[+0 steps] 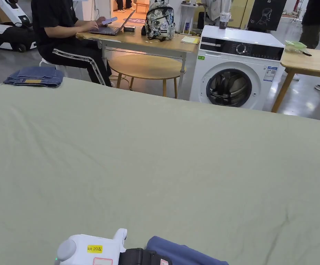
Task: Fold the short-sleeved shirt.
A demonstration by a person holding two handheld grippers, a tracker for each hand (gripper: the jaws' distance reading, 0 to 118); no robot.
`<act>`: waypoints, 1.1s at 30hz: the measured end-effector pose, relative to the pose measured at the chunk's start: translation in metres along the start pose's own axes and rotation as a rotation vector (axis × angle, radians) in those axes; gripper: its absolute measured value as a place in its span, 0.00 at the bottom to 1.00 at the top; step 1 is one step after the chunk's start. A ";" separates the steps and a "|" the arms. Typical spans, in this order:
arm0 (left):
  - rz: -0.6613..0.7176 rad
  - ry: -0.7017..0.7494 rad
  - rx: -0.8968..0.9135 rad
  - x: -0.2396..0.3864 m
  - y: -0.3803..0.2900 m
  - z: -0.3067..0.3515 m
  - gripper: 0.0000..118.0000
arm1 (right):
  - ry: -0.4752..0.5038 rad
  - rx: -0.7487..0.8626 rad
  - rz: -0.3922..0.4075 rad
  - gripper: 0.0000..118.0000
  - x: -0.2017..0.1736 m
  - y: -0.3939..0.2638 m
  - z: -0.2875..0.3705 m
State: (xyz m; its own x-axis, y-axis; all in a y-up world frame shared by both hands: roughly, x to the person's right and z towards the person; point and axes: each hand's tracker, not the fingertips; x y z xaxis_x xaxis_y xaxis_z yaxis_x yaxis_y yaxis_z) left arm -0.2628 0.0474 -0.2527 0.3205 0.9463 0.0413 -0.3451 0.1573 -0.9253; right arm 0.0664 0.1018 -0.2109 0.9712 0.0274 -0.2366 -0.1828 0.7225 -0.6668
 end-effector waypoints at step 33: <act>-0.080 0.149 0.076 0.050 0.021 0.082 0.13 | 0.017 0.295 -0.016 0.00 -0.013 0.075 0.023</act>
State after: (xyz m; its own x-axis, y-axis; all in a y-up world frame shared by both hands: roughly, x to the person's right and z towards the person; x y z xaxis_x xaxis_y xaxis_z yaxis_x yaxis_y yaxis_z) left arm -0.3266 0.1211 -0.2393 0.4745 0.8787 0.0518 -0.3774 0.2563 -0.8899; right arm 0.0442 0.1715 -0.2412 0.9705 0.0047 -0.2411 -0.1128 0.8926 -0.4365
